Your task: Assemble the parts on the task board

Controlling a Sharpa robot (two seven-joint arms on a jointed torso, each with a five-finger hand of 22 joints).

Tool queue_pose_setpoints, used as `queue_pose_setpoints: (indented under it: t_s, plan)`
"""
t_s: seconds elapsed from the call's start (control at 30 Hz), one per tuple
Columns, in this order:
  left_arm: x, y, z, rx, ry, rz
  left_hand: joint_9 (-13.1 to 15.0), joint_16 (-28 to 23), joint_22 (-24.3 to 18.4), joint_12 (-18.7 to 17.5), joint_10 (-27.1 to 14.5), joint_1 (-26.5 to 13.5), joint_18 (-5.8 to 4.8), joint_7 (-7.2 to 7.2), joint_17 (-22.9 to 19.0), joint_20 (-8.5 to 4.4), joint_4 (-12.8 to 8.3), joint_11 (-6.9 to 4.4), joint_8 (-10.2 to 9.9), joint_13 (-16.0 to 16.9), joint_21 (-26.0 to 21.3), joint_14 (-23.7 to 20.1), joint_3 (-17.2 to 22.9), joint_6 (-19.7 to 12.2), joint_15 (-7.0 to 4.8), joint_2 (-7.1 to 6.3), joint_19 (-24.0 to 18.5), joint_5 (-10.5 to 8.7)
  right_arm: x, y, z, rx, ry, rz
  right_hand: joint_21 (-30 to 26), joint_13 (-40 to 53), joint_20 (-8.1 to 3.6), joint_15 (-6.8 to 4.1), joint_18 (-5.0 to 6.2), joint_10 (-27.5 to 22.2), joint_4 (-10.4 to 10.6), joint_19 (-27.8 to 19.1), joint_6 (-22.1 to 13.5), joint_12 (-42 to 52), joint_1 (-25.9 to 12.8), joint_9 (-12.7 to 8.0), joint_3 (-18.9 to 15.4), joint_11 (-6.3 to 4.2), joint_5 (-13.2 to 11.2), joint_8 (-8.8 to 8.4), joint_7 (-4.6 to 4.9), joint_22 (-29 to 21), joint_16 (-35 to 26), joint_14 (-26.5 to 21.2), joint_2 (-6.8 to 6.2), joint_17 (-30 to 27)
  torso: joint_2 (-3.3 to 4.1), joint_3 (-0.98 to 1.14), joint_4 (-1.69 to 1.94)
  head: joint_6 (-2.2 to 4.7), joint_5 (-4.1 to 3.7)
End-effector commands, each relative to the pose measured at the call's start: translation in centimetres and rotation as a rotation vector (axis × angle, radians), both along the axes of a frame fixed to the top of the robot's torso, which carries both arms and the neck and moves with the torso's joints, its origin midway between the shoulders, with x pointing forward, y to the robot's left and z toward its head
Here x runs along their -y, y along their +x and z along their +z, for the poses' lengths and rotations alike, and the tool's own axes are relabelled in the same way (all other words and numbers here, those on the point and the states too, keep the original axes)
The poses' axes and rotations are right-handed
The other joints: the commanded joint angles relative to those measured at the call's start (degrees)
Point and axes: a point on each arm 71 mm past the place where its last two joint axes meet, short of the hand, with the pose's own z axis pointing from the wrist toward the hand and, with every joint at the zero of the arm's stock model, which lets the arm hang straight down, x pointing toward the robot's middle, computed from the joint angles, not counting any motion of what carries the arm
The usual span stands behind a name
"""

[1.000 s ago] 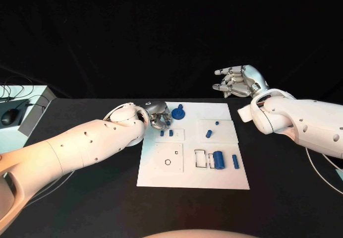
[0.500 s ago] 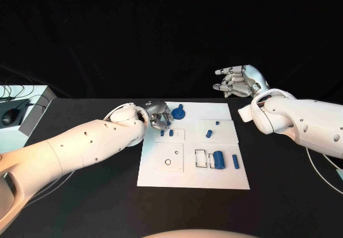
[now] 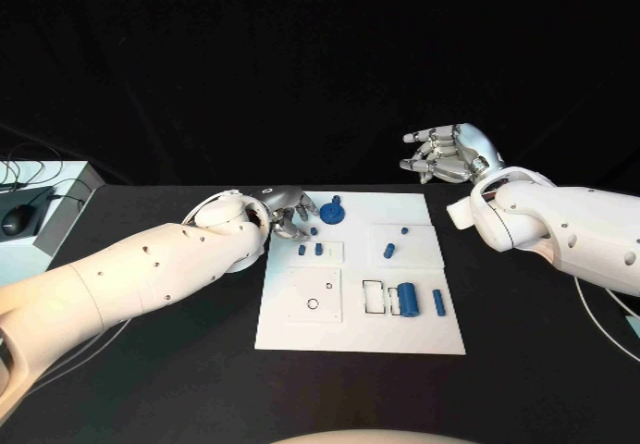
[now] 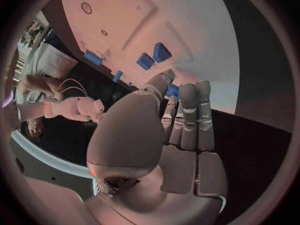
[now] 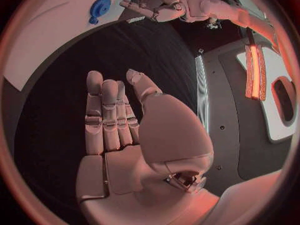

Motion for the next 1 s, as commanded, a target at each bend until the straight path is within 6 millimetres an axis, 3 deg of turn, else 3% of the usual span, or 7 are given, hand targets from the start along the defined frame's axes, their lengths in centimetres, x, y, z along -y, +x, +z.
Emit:
queue_pose_setpoints:
  t_s: [0.03,0.2,0.33,0.57,0.7,0.8,1.0]
  plan:
    - [-0.8,0.1,0.5,-0.015,-0.066,0.027,0.0,-0.3,-0.1,0.6,-0.1,0.6,0.62,0.86,-0.2,0.42,-0.1,-0.17,-0.1,0.0,-0.3,-0.5,-0.2,2.1,0.15,0.01,0.1,-0.1,-0.1,-0.1,-0.5,-0.04,-0.06,0.051,-0.5,-3.2,-0.43,-0.38,1.15,1.2,-0.5,0.7,1.8,-3.9,-0.3,0.1,-0.1,-0.22,-0.8,0.52,-0.15,0.3,-0.3,1.0,1.02,-0.9,-0.03,0.01,0.01,0.25,-0.15]
    - [-3.6,0.6,1.4,-0.094,-0.295,0.124,0.5,-4.2,-0.7,1.9,2.0,0.4,0.09,4.06,-2.3,0.46,0.5,-0.83,1.1,0.0,-1.8,-3.8,0.9,11.0,-0.35,0.59,-1.8,0.13,0.0,-0.4,-1.1,-0.053,-0.174,0.091,1.2,-15.4,-1.21,-1.09,2.38,6.8,-1.3,5.3,6.3,-19.9,-0.9,0.0,1.4,-0.1,-3.5,0.38,-1.25,1.1,0.8,6.9,1.14,-1.1,-0.05,0.02,0.11,0.53,-0.44]
    - [-6.0,0.9,1.6,-0.185,-0.51,0.205,0.4,-9.7,-1.8,2.5,4.1,0.8,-0.91,5.38,-5.4,0.29,0.2,-1.21,0.7,-0.1,-4.4,-6.5,3.2,12.6,-0.7,1.08,-4.8,0.15,0.2,-0.8,-1.9,-0.043,-0.31,0.114,4.6,-18.3,-2.03,-2.11,2.65,11.5,-1.8,8.3,9.7,-24.6,-0.5,0.2,2.6,-0.95,-4.0,0.21,-2.15,1.7,0.9,10.5,1.62,-1.0,-0.03,-0.05,0.07,0.94,-0.84]
    - [-9.2,0.0,1.2,-0.297,-0.793,0.253,0.4,-21.3,-5.9,2.6,6.4,-1.0,-3.44,5.5,-11.5,1.26,1.0,-1.42,0.5,0.0,-11.7,-11.2,3.7,12.9,0.43,0.97,-10.4,0.01,0.3,-1.7,-3.6,-0.01,-0.586,0.125,12.5,-18.1,-2.88,-2.75,1.7,16.2,-2.4,10.4,12.2,-31.7,-0.6,0.1,3.9,-1.61,-4.1,-0.95,-2.87,2.7,-1.0,13.7,1.24,-0.5,-0.01,-0.07,0.04,1.84,-3.38]
    - [-10.2,-0.9,0.9,-0.351,-0.95,0.24,0.4,-31.4,-12.6,1.7,7.5,-2.9,-5.06,4.66,-16.4,3.6,2.5,-1.32,0.6,-0.1,-20.7,-13.9,1.2,13.4,2.47,0.76,-13.3,-0.07,0.3,-2.1,-4.4,0.006,-0.71,0.106,13.8,-18.2,-2.81,-2.46,1.65,15.2,-2.0,10.7,12.1,-33.7,-1.3,0.1,4.1,-0.94,-4.6,-0.97,-2.77,2.9,-1.2,14.4,0.74,-0.1,-0.13,-0.1,0.09,2.11,-4.31]
    - [-10.7,-1.7,0.9,-0.376,-1.055,0.208,0.5,-47.7,-25.8,-2.5,9.7,-4.3,-5.83,4.63,-19.7,6.2,5.0,-0.9,0.4,-0.1,-34.5,-8.3,-6.9,14.1,3.62,1.95,-10.5,-0.37,0.2,-2.5,-5.0,0.016,-0.795,0.092,14.5,-18.3,-2.62,-2.25,1.8,14.3,-1.6,10.9,12.2,-34.7,-1.9,0.2,4.5,-0.56,-4.8,-0.94,-2.77,3.0,-1.4,14.7,-0.15,0.4,-0.07,-0.05,0.03,2.32,-4.84]
    - [-10.9,-2.9,0.9,-0.399,-1.145,0.167,0.4,-61.4,-35.8,-5.3,10.0,-0.8,-6.11,4.44,-19.4,6.92,4.6,-0.61,0.2,-0.1,-43.0,-5.2,-12.7,13.3,4.69,4.07,-5.8,-0.12,-0.2,-2.8,-5.7,0.021,-0.871,0.085,15.1,-18.3,-2.18,-1.86,2.18,12.1,-0.2,11.1,11.8,-34.7,-2.4,0.1,5.1,0.0,-5.3,-1.02,-2.98,3.1,-1.5,14.9,-1.95,1.2,-0.09,-0.1,0.0,2.39,-5.25]
